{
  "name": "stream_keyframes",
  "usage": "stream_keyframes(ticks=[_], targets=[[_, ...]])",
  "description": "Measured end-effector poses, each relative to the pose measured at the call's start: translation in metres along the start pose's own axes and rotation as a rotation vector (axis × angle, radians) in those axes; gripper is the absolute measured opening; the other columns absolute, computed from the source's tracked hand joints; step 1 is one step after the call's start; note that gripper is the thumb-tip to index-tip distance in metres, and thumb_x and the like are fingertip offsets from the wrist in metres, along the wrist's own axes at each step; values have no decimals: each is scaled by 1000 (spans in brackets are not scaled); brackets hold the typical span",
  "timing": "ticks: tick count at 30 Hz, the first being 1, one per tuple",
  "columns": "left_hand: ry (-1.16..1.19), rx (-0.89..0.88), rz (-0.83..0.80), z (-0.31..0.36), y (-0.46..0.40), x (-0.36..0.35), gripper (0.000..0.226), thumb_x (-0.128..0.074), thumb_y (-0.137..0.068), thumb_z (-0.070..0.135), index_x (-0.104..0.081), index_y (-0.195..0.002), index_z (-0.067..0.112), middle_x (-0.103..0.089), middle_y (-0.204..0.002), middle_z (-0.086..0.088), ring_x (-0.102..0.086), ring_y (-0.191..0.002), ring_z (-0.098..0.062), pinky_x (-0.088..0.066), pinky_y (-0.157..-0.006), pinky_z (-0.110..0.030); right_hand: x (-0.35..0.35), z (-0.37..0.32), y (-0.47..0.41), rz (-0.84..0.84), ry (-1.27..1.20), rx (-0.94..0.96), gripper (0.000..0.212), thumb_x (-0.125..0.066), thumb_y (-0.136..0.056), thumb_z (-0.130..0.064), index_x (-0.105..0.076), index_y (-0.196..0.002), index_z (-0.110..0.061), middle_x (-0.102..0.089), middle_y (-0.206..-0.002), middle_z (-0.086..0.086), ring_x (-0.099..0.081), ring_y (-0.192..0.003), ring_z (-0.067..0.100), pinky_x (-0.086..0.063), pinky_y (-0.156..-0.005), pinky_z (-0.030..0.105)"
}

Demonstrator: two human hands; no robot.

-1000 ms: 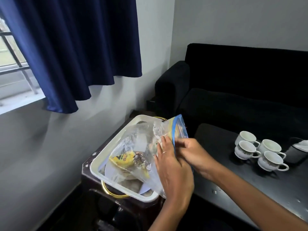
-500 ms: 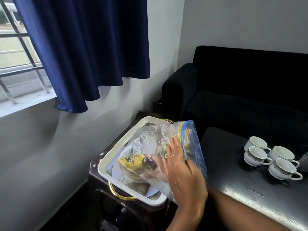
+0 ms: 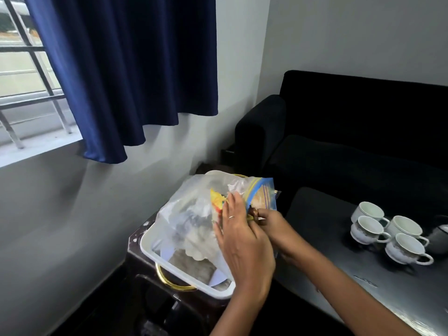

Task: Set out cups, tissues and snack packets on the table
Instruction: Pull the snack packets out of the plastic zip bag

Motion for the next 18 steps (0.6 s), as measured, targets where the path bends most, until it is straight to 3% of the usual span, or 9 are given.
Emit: stream_keyframes(ticks=[2,6,9,12,15,18], targets=[[-30,10,-4,-3,-3,1,62,-35,-93,3,-25,-150,25,-18,-158,13,-2,-145,2,6,-120,-29,13,2,11,-4,21,5,21,-63,-86,-5,-64,-105,5,-66,-110,26,-64,-91,29,-50,-82,36],[-110,34,-44,-10,-9,5,62,-34,-93,2,-24,-150,25,-16,-159,10,-3,-148,-6,7,-120,-36,38,20,31,65,-110,-60,12,-70,-81,-10,-72,-92,-5,-73,-97,17,-68,-86,20,-53,-83,36],[-154,23,-54,-12,-12,6,66,-35,-90,-2,-24,-150,24,-17,-159,7,-6,-148,-9,6,-119,-39,50,28,47,21,-287,-145,21,-68,-81,-14,-71,-98,-3,-74,-98,15,-71,-88,22,-56,-69,27],[-274,10,-63,-17,-18,10,68,-34,-89,-3,-22,-151,23,-14,-160,4,-4,-149,-14,5,-119,-45,60,28,64,13,-395,-181,35,-69,-75,-23,-70,-104,-4,-73,-102,13,-70,-95,25,-58,-73,29],[-455,50,-209,-25,-23,10,58,-36,-93,15,-25,-149,25,-14,-161,2,-1,-149,-21,10,-115,-55,69,31,79,59,-416,-172,41,-70,-72,-28,-69,-107,-8,-73,-106,12,-67,-103,28,-53,-89,40],[-505,128,-317,-28,-20,6,58,-31,-94,43,-28,-149,26,-15,-160,3,-3,-149,-22,18,-109,-60,73,33,94,100,-460,-159,42,-72,-68,-31,-71,-105,-11,-73,-105,10,-68,-102,27,-55,-82,36]])
Point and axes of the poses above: each hand's wrist, its own y-axis away from the middle knuckle, its own x-axis out of the back of the hand, z = x × y, the point moved 3 cm from there along -y, towards the middle knuckle
